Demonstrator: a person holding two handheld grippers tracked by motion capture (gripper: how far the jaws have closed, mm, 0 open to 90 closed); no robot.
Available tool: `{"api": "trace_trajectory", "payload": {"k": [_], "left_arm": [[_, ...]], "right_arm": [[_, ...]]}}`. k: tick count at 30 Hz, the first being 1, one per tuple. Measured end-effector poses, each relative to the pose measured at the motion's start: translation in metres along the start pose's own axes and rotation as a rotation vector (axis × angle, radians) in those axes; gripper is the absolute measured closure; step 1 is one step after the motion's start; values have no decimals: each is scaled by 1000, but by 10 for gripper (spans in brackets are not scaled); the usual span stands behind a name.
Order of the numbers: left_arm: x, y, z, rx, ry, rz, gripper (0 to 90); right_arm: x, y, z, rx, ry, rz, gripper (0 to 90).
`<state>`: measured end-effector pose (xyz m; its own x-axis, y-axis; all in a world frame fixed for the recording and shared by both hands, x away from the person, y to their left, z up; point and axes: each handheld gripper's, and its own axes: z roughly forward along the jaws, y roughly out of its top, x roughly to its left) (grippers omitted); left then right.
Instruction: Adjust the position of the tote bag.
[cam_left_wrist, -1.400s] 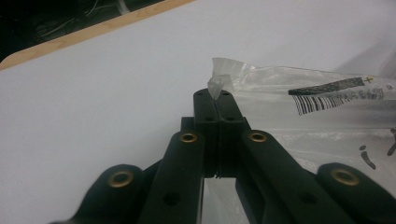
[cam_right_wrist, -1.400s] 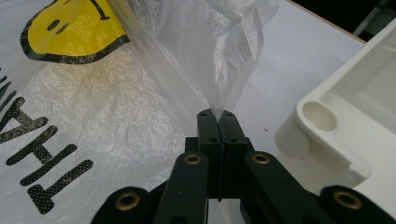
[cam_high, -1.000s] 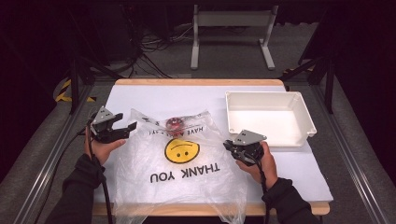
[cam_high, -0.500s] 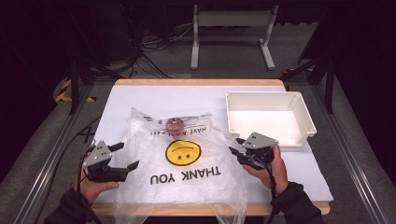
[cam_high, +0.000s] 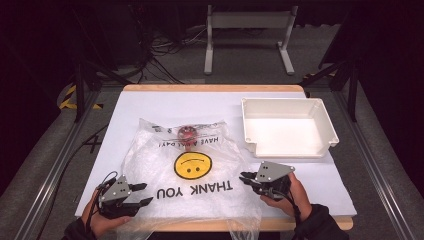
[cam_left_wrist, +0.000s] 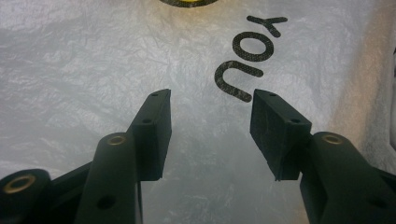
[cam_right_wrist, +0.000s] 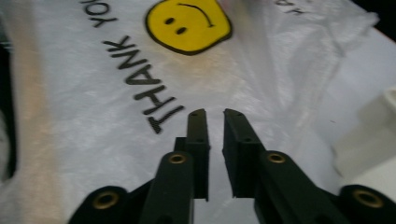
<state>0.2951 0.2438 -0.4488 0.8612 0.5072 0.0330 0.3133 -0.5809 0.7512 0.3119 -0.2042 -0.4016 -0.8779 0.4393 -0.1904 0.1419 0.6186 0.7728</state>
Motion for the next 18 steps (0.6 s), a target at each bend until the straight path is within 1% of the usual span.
{"api": "trace_trajectory", "payload": {"k": [3,4,6,7,9,10,11,12,13,15,16,18], "left_arm": [[3,-2,3,14,5,-9,518],[4,-3,3,20,11,-8,523],[5,-4,3,21,12,-12,542],[6,-4,3,21,14,-8,556],[8,-6,2,27,13,-19,541],[8,-6,2,27,13,-19,524],[10,-8,4,43,12,-29,501],[10,-8,4,43,12,-29,493],[11,-9,4,44,2,-36,495],[12,-9,4,43,2,-34,494],[12,-9,5,44,-6,-33,505],[12,-8,5,45,-8,-31,538]], "right_arm": [[0,-4,9,22,33,21,591],[0,-5,12,23,46,26,567],[2,-8,18,50,66,20,502],[2,-8,20,52,82,23,489],[4,-8,23,66,90,21,465],[5,-8,25,66,102,18,465],[6,-8,28,75,109,14,476],[6,-9,30,88,108,9,496],[7,-10,32,101,109,5,533],[8,-11,37,120,110,-2,597],[9,-12,38,128,112,-7,635],[10,-13,43,151,108,-24,683]]}}
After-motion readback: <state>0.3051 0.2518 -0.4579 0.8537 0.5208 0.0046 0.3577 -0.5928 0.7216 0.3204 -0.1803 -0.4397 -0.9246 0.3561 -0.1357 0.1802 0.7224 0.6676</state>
